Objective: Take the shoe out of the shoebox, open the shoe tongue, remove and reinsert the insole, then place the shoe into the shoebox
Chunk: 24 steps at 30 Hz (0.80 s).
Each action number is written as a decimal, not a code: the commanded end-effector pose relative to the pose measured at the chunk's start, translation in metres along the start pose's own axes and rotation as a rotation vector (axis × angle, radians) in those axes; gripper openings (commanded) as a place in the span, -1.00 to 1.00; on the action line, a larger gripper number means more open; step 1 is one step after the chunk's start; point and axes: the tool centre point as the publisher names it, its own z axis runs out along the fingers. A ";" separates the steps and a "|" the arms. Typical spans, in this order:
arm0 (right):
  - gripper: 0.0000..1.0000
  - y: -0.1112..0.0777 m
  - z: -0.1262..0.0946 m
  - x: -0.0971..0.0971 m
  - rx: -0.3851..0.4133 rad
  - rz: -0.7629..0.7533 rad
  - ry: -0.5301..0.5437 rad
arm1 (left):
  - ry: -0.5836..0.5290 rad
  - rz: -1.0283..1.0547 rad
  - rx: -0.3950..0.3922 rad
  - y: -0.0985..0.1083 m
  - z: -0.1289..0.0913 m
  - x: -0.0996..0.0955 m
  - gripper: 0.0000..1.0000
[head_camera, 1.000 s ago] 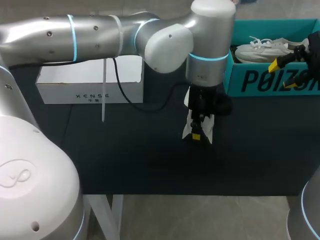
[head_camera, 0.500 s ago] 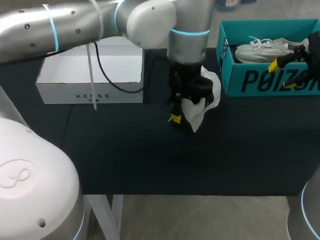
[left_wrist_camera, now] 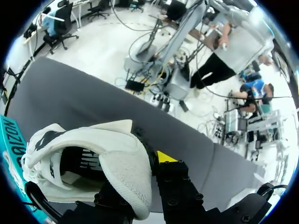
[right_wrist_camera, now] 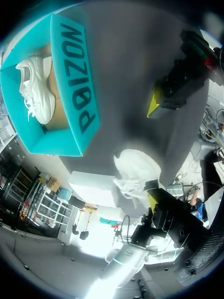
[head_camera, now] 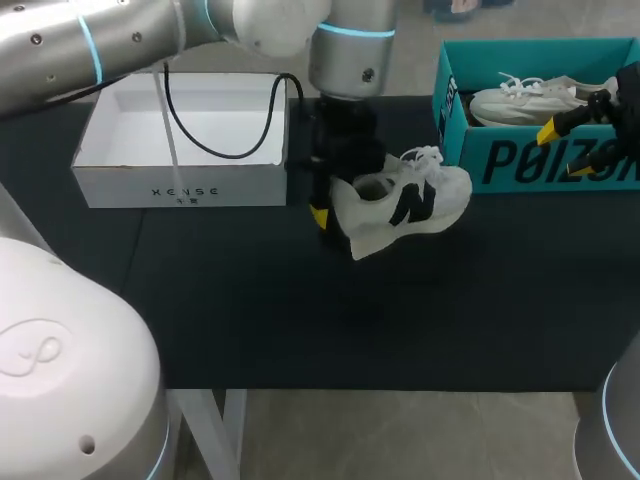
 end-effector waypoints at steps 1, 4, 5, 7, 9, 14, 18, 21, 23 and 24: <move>1.00 0.000 0.000 0.000 0.000 0.001 -0.002 | 0.034 0.021 0.003 0.003 -0.005 -0.007 -1.00; 1.00 0.000 0.000 0.000 0.000 0.001 -0.002 | 0.028 0.002 0.001 0.009 -0.005 0.002 -1.00; 1.00 0.000 0.000 0.000 0.000 0.001 -0.002 | 0.011 0.029 -0.004 0.012 -0.007 0.008 -1.00; 1.00 0.000 0.000 0.000 0.000 0.001 -0.002 | -0.002 0.052 -0.049 0.023 -0.011 0.028 -1.00; 1.00 0.000 0.000 0.000 0.000 0.001 -0.002 | 0.009 0.065 -0.106 0.035 -0.013 0.045 -1.00; 1.00 0.000 0.000 0.000 0.000 0.001 -0.002 | 0.012 0.109 -0.187 0.069 -0.025 0.086 -1.00; 1.00 0.000 0.000 0.000 0.000 0.001 -0.002 | 0.008 0.170 -0.242 0.086 -0.038 0.108 -1.00; 1.00 0.000 0.000 0.000 0.000 0.001 -0.002 | -0.002 0.194 -0.278 0.101 -0.046 0.119 -1.00; 1.00 0.000 0.000 0.000 0.000 0.001 -0.002 | -0.002 0.195 -0.297 0.111 -0.051 0.126 -1.00; 1.00 0.000 0.000 0.000 0.000 0.001 -0.002 | -0.008 0.187 -0.308 0.116 -0.055 0.129 -1.00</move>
